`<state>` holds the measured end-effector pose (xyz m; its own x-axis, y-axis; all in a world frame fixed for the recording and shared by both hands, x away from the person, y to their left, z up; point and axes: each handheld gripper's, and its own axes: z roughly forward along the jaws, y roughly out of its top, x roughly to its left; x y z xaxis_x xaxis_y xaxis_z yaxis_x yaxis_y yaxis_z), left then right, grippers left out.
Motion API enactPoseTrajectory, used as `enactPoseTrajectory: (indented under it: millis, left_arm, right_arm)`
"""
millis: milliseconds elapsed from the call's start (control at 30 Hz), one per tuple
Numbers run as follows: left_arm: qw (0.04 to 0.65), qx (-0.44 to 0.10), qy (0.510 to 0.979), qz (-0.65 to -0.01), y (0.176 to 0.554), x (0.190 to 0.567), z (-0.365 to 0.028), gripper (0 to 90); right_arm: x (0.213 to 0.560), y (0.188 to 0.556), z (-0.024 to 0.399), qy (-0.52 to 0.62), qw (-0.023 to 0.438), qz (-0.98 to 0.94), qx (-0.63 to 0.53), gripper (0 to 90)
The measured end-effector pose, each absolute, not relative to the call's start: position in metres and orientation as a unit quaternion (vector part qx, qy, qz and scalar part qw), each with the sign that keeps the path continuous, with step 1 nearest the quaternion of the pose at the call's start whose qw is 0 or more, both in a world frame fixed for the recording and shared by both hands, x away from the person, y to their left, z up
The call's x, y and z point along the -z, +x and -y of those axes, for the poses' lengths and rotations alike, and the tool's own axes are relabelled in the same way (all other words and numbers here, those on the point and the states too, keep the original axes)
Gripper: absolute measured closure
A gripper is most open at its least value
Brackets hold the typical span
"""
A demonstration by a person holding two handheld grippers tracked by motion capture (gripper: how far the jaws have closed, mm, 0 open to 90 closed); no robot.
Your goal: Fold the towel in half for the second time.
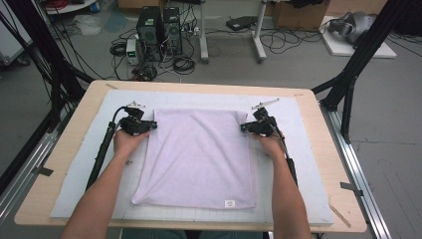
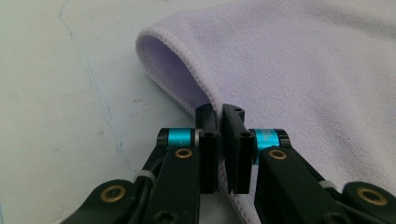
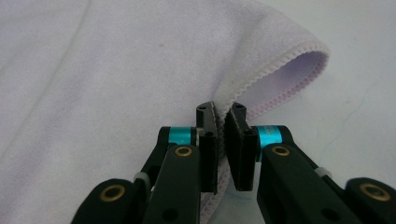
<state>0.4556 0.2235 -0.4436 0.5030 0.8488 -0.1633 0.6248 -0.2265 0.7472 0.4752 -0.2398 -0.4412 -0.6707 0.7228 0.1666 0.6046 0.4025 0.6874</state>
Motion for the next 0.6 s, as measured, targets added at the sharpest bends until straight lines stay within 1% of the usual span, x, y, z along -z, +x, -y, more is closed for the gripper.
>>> enactPoseTrajectory:
  millis: [67,167,333,367,467,500,567,600]
  left_arm:
    - [0.398,-0.146,0.772,-0.473,0.455,0.441,-0.226,85.7]
    - [0.42,-0.149,0.765,-0.465,0.451,0.431,-0.232,85.9]
    - [0.445,-0.166,0.769,-0.427,0.433,0.405,-0.241,86.0]
    - [0.454,-0.167,0.767,-0.422,0.427,0.399,-0.243,86.0]
    - [0.459,-0.165,0.778,-0.395,0.406,0.387,-0.247,86.0]
    - [0.46,-0.163,0.783,-0.385,0.398,0.385,-0.249,86.0]
    - [0.467,-0.143,0.787,-0.377,0.38,0.388,-0.252,86.0]
    - [0.461,-0.137,0.794,-0.371,0.371,0.391,-0.253,86.0]
  right_arm:
    - [0.44,0.475,0.241,0.397,0.078,-0.833,-0.376,84.6]
    - [0.43,0.471,0.243,0.392,0.08,-0.83,-0.389,84.8]
    - [0.4,0.457,0.25,0.365,0.09,-0.824,-0.425,85.0]
    - [0.394,0.452,0.252,0.36,0.085,-0.822,-0.432,85.0]
    - [0.382,0.431,0.256,0.346,0.061,-0.823,-0.447,85.0]
    - [0.381,0.423,0.258,0.338,0.055,-0.826,-0.448,85.0]
    - [0.382,0.407,0.26,0.332,0.046,-0.832,-0.442,85.0]
    - [0.386,0.396,0.262,0.327,0.039,-0.833,-0.445,85.0]
